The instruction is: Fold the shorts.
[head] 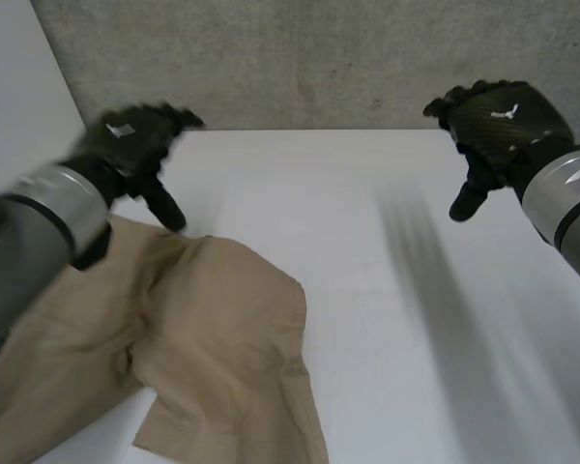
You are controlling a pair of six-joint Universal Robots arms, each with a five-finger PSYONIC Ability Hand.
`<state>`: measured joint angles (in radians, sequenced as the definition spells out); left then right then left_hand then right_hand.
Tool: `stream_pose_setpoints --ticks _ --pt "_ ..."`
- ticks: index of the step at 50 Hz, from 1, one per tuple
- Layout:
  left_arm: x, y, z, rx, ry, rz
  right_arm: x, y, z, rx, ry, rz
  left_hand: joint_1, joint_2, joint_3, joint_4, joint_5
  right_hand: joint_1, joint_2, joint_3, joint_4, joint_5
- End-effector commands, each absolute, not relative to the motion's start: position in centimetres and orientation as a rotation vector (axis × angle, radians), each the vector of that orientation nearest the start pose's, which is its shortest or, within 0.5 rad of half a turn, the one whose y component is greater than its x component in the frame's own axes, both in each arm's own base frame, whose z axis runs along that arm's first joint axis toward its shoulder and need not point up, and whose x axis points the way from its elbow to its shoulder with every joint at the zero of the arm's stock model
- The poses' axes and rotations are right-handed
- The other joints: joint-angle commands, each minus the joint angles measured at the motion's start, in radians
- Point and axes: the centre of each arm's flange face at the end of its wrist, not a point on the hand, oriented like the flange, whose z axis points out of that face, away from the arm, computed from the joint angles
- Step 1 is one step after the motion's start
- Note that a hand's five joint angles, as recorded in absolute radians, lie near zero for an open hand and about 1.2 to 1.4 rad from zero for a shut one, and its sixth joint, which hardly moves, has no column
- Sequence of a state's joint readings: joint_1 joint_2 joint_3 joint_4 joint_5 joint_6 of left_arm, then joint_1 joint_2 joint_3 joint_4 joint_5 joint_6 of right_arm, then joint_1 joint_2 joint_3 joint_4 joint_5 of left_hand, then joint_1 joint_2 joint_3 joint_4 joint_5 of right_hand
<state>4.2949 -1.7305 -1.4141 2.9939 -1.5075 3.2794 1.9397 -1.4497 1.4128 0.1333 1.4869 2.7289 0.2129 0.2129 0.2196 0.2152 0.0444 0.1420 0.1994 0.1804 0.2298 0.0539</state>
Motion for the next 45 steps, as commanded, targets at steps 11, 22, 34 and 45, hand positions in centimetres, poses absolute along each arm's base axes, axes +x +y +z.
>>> stream_pose_setpoints --ticks 11,22,34,45 --pt "-34.6 -24.7 15.3 1.303 2.468 -1.87 25.5 -25.3 28.5 -1.172 2.118 -2.051 1.082 1.082 1.075 1.08 1.076 0.033 -0.025 -0.006 -0.055 -0.054" --pt "-36.1 -28.3 29.0 0.921 1.944 -2.574 25.5 -25.4 28.8 -1.171 2.107 -2.061 1.183 1.183 1.177 1.181 1.177 0.033 -0.025 -0.006 -0.055 -0.054" --pt "-34.7 -27.5 39.6 0.547 1.457 -2.987 25.5 -25.4 29.1 -1.166 2.096 -2.076 1.183 1.183 1.177 1.181 1.177 0.033 -0.025 -0.006 -0.055 -0.054" --pt "-30.9 -21.8 32.1 0.586 1.92 -2.761 25.6 -25.4 29.2 -1.164 2.092 -2.079 1.183 1.183 1.177 1.181 1.177 0.033 -0.025 -0.006 -0.055 -0.054"
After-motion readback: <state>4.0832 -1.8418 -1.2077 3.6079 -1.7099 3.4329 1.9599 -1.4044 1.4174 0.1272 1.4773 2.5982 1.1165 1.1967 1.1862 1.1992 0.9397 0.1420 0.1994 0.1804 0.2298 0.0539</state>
